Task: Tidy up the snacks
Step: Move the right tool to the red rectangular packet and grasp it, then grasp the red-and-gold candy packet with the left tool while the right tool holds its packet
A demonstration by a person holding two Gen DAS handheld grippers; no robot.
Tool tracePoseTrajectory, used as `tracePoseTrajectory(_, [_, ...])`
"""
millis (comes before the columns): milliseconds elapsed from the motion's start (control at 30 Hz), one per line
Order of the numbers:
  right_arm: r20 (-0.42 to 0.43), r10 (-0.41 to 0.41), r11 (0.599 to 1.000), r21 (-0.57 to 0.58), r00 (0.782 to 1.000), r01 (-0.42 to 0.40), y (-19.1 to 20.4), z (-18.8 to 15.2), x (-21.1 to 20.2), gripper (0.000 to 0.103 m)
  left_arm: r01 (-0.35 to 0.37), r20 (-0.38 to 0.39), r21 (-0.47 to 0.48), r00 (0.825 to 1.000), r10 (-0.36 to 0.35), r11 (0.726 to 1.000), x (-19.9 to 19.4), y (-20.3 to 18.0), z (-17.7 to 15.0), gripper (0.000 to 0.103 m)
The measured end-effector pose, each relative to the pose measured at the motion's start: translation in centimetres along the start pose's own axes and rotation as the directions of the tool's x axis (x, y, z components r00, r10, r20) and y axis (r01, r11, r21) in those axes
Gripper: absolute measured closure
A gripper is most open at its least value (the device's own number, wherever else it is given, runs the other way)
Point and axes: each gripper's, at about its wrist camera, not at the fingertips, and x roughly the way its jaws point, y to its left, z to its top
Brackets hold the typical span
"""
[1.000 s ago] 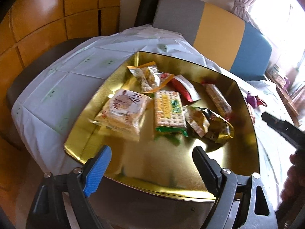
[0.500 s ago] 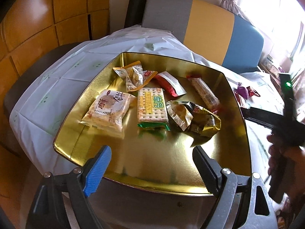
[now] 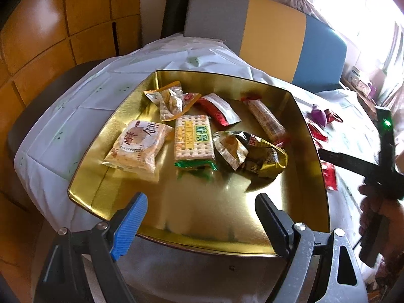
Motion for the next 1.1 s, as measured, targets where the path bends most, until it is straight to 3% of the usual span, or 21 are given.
tracePoseTrajectory(267, [0.027, -0.134, 0.982, 0.134, 0.991, 0.13, -7.8, -1.8, -3.8, 0.06, 0.019, -0.013, 0.05, 1.0, -0.018, 0.999, 0.3, -2.3, -0.1, 0.016])
tracePoseTrajectory(400, [0.039, -0.196, 0.958, 0.22, 0.98, 0.183, -9.2, -1.7, -4.6, 0.038, 0.028, -0.02, 0.078, 0.999, -0.026, 0.997, 0.4, -3.8, 0.3, 0.016])
tracePoseTrajectory(500, [0.046, -0.202, 0.963, 0.191, 0.978, 0.19, -8.0, -1.4, -4.1, 0.037, 0.035, -0.021, 0.103, 0.999, -0.033, 0.994, 0.2, -5.1, 0.7, 0.016])
tracePoseTrajectory(700, [0.032, -0.294, 0.952, 0.094, 0.955, 0.29, -5.9, -1.4, -2.8, 0.037, 0.04, -0.008, 0.165, 0.999, -0.039, 0.986, -0.4, -7.6, 1.4, 0.016])
tracePoseTrajectory(800, [0.052, -0.312, 0.95, 0.042, 0.949, 0.31, -5.8, -1.9, -3.0, 0.048, 0.056, -0.015, 0.186, 0.998, -0.054, 0.981, -0.5, -8.8, 1.9, 0.016])
tracePoseTrajectory(900, [0.062, -0.312, 0.95, 0.023, 0.948, 0.311, -7.0, -2.4, -3.5, 0.054, 0.081, -0.029, 0.193, 0.997, -0.077, 0.978, -0.6, -10.2, 2.6, 0.016])
tracePoseTrajectory(1000, [0.077, -0.374, 0.927, 0.038, 0.924, 0.372, -9.2, -2.7, -4.4, 0.054, 0.136, -0.053, 0.18, 0.99, -0.128, 0.974, -0.5, -12.0, 3.9, 0.016])
tracePoseTrajectory(1100, [0.1, -0.388, 0.921, 0.084, 0.916, 0.381, -11.4, -3.3, -5.1, 0.054, 0.2, -0.094, 0.151, 0.978, -0.187, 0.968, 0.0, -14.6, 5.6, 0.009])
